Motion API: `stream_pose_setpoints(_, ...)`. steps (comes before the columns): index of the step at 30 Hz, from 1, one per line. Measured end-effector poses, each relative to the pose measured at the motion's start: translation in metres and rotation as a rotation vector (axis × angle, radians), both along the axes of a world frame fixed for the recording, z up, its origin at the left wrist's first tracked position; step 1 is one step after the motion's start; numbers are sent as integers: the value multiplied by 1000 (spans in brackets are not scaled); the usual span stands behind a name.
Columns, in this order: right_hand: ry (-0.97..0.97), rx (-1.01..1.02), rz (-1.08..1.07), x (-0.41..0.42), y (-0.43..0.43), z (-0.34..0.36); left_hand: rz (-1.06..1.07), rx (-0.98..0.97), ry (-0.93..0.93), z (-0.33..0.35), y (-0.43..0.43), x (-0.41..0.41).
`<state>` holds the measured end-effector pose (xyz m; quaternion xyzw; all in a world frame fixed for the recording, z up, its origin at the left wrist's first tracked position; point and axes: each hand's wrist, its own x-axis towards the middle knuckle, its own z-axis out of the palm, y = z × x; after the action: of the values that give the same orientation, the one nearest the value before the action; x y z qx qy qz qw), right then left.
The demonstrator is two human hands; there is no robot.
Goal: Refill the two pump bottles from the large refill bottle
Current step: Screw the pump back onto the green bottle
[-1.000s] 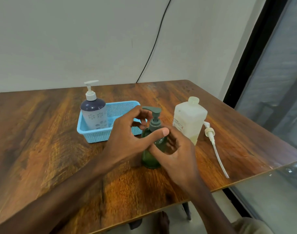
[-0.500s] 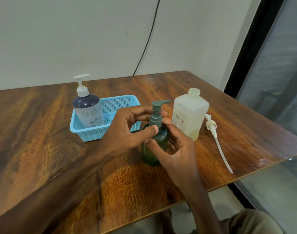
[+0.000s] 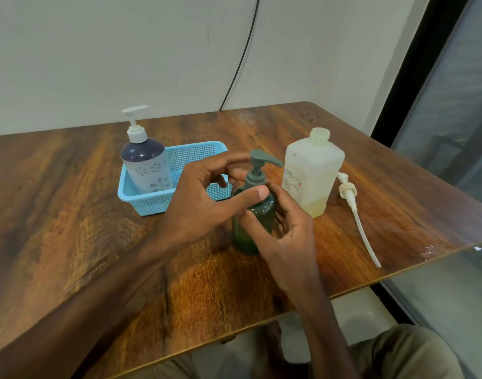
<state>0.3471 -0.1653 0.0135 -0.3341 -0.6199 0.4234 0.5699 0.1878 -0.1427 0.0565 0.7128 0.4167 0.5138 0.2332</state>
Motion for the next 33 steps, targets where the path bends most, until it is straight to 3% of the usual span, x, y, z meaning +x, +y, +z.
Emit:
stream_pose_setpoints(9,-6,20,-19,-2,0,0,-164,-60,-39,-2,-5,9)
stream_pose_setpoints(19,-31,-13,-12,-1,0,-2,33,-28,30,4,6,6)
stream_pose_setpoints(23,-32,-40,-23,-1,0,-2,-19,-27,-70,7,2,-1)
stream_pose_setpoints(33,-18,26,-14,-1,0,-2,-158,-78,-8,-6,-8,20)
